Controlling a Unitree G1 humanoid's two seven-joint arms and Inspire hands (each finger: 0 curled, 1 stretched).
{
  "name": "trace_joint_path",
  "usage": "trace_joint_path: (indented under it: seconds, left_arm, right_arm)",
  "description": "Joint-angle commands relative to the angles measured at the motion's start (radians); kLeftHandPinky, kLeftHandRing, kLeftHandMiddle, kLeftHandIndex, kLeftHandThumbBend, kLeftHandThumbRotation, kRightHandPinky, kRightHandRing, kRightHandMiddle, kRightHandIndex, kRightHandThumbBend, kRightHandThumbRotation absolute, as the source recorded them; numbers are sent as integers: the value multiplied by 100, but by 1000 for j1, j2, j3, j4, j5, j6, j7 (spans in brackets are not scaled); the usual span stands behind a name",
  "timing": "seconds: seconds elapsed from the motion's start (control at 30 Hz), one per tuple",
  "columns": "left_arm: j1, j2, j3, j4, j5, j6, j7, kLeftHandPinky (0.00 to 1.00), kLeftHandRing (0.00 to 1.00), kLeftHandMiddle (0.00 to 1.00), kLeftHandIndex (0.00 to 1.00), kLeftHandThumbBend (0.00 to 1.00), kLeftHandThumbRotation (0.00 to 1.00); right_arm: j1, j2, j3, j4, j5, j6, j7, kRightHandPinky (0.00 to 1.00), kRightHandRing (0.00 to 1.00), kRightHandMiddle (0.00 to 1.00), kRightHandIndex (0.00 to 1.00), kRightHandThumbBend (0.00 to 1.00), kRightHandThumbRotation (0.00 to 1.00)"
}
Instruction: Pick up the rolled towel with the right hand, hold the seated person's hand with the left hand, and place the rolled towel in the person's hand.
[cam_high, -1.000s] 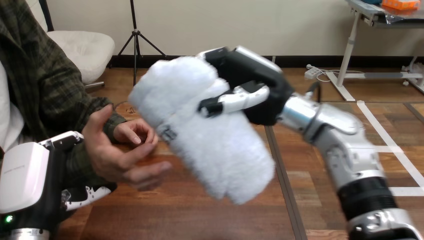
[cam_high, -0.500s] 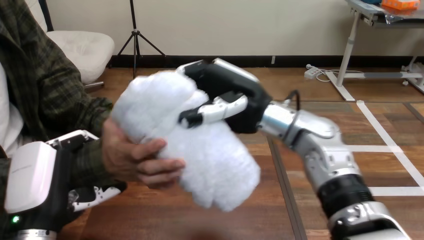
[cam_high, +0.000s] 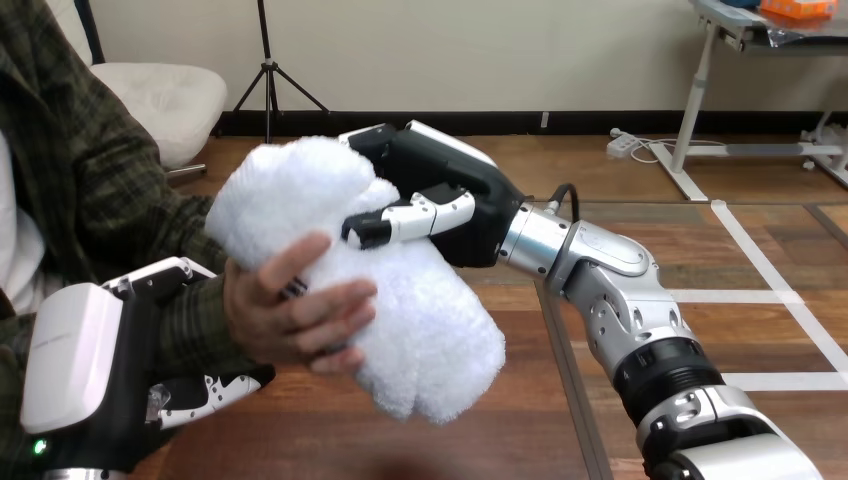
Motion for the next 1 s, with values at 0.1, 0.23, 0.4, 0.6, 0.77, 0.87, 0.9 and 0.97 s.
trace_joint_path:
  seconds: [0.1, 0.23, 0.4, 0.6, 0.77, 0.87, 0.9, 0.97]
  left_arm:
    - [-3, -26, 25, -76, -16, -14, -13, 39, 41, 44, 45, 97, 0]
    - [10, -45, 28, -96, -18, -18, -22, 39, 41, 44, 45, 96, 0]
    - [15, -59, 31, -114, -19, -10, -36, 39, 41, 45, 45, 96, 0]
    - [9, -65, 34, -96, -17, -29, -32, 39, 41, 44, 45, 97, 0]
    - [5, -71, 36, -87, -9, -26, -33, 39, 41, 44, 45, 96, 0]
    - [5, -76, 37, -89, -6, -17, -37, 39, 41, 45, 45, 96, 0]
    - [4, -77, 37, -89, -6, -16, -38, 40, 41, 45, 45, 96, 0]
    - [3, -80, 37, -88, -5, -11, -40, 40, 41, 45, 45, 96, 0]
  right_arm:
    - [-94, 56, 14, 54, -38, -63, -8, 5, 10, 20, 29, 79, 0]
    - [-85, 92, 35, 83, -70, -103, -25, 6, 10, 20, 29, 81, 0]
    - [-82, 123, 42, 110, -86, -134, -32, 6, 11, 21, 29, 82, 0]
    - [-81, 140, 47, 125, -105, -139, -47, 7, 12, 21, 29, 83, 0]
    - [-77, 148, 50, 130, -123, -145, -67, 8, 13, 22, 30, 83, 0]
    - [-74, 150, 50, 135, -133, -152, -77, 10, 13, 23, 31, 83, 0]
    - [-73, 151, 50, 137, -136, -154, -80, 11, 14, 24, 31, 84, 0]
    - [-70, 151, 48, 140, -143, -161, -85, 11, 15, 25, 32, 84, 0]
